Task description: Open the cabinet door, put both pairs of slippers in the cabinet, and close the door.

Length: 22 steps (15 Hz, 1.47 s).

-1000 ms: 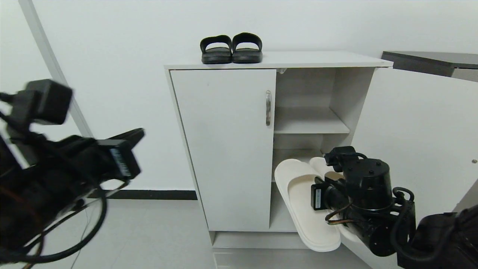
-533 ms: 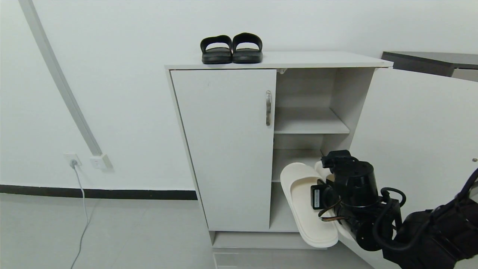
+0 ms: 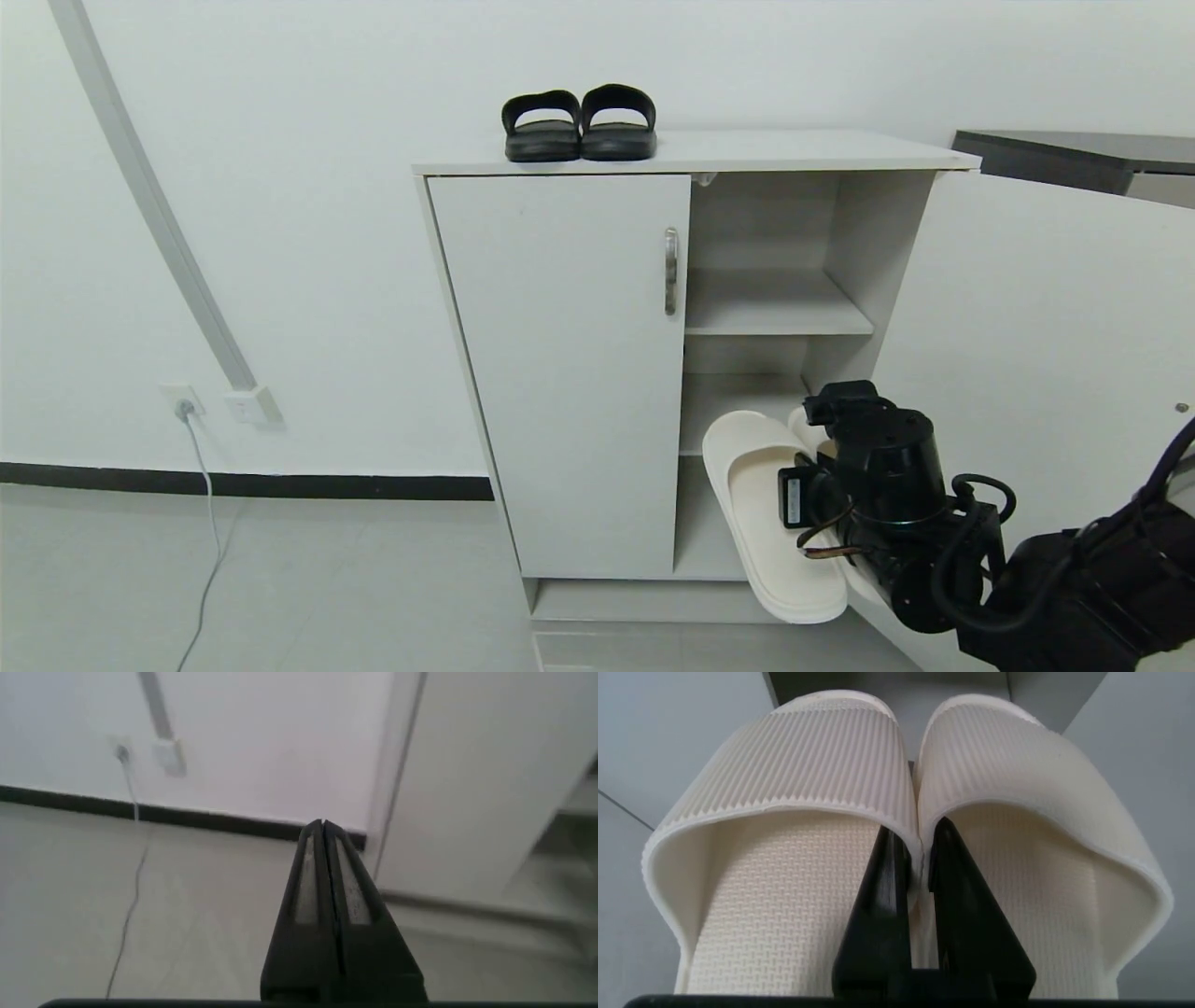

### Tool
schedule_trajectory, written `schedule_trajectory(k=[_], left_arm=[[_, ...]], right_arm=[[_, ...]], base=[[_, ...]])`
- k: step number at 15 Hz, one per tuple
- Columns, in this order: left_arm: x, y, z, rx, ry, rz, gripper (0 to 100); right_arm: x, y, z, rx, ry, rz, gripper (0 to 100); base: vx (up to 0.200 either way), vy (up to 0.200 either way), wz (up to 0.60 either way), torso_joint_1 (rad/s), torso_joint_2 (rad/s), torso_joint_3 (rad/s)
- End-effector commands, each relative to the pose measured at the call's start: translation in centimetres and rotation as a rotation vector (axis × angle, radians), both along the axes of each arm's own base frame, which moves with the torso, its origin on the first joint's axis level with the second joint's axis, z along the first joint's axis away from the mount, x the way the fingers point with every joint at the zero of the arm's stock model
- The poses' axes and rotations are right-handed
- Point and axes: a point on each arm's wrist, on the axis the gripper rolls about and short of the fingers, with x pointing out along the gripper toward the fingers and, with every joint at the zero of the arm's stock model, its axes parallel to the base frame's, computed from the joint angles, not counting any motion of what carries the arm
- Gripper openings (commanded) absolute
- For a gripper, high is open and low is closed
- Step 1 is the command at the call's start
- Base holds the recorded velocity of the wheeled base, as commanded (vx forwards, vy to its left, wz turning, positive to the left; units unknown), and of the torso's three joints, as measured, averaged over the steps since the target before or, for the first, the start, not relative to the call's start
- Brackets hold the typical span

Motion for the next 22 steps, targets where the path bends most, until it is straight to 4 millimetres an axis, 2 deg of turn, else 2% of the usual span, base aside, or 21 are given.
schedule_trajectory(k=[1,4,6,9,13,15,18,22], left_arm=[[-0.1,-0.1,-0.4,0.019,-0.005,-0.053,0],[-0.3,0.0,-0.5,0.015,-0.04,-0.272,0],[-0.8,0.0,-0.6,0.022,-0.101,-0.236,0],[-0.7,0.1,-0.6,0.021,-0.102,-0.187,0],[-0.7,0.0,-0.6,0.02,-0.102,-0.197,0],[-0.7,0.0,-0.6,0.02,-0.102,-0.197,0],[-0.7,0.0,-0.6,0.022,-0.102,-0.198,0],[-0.7,0.0,-0.6,0.02,-0.102,-0.197,0]], right_arm=[[0.0,0.0,0.0,-0.001,-0.001,0.002,0],[-0.1,0.1,0.0,-0.002,-0.001,0.006,0],[-0.2,0.2,0.0,-0.002,0.0,0.008,0],[-0.2,0.4,-0.2,-0.002,0.004,0.017,0],[-0.3,1.9,-0.6,0.011,-0.017,0.052,0],[0.1,2.6,-0.5,0.021,-0.028,0.048,0],[1.8,4.1,-0.7,0.031,-0.066,-0.05,0],[1.8,4.0,-0.9,0.026,-0.059,-0.058,0]], base=[[0.0,0.0,0.0,0.0,0.0,0.0],[0.0,0.0,0.0,0.0,0.0,0.0],[0.0,0.0,0.0,0.0,0.0,0.0],[0.0,0.0,0.0,0.0,0.0,0.0],[0.0,0.0,0.0,0.0,0.0,0.0],[0.0,0.0,0.0,0.0,0.0,0.0],[0.0,0.0,0.0,0.0,0.0,0.0],[0.0,-0.15,0.0,0.001,0.0,0.001]])
